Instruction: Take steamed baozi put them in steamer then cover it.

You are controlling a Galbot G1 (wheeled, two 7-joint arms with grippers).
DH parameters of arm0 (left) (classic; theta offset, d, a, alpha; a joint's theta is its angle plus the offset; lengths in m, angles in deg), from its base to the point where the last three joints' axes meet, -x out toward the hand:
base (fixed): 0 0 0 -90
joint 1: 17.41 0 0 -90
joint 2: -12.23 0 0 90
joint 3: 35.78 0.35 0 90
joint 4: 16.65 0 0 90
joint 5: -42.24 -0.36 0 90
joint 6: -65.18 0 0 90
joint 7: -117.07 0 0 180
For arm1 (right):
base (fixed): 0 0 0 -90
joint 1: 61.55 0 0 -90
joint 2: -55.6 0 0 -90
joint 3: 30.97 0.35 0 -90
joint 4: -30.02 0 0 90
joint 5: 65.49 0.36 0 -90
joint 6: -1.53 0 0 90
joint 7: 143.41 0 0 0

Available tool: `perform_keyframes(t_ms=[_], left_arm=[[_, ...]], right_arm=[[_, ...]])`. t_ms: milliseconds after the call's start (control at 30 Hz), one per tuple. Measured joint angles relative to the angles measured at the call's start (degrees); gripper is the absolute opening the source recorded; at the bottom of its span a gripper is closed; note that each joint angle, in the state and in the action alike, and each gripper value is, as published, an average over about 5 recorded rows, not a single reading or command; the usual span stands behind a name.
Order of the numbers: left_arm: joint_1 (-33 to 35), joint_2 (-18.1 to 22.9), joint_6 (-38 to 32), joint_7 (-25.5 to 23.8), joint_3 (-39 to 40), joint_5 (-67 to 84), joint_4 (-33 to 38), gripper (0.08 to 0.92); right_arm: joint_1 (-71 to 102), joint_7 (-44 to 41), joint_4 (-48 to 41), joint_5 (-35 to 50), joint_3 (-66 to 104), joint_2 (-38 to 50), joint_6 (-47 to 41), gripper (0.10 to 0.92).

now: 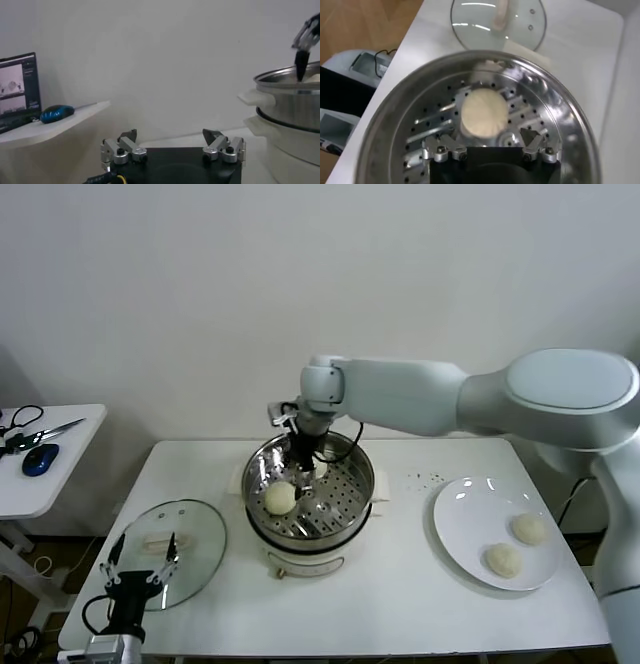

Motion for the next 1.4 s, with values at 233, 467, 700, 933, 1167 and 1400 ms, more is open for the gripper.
perform_keyframes(t_ms=[233,467,700,933,1167,1400], left_arm=[[0.4,0.1,0.3,0.4,-0.1,0.1,0.5,0.823],[0.6,0.0,0.6,0.6,-0.6,0.1,0.8,0.823],[0.9,0.4,0.8,0.7,-0.7,-0.4,0.7,0.823],[1.3,0.9,0.8,0.7,-1.2,-0.8,0.6,0.823],[1.4,1.0,0.8,0.8,-1.7,-0.8,0.0,0.823],[1.9,1.3,0.6,0.8,-2.0,-0.9,-0.6,0.823]], right_arm=[[-2.0,-1.5,7.7,-4.5,1.8,12.5,1.2,0.823],[-1.2,-3.1,13.6,-11.3,2.7,26.0,2.9,0.823],[4.2,-4.0,15.9,-19.8,4.8,37.0,5.1,0.823],[13.6,-4.5,15.3,-27.9,9.7,43.7,7.1,0.823],[23.0,-4.7,12.7,-34.1,15.3,46.1,8.7,0.823],[28.8,-5.0,9.6,-37.9,18.8,46.5,9.9,0.823]])
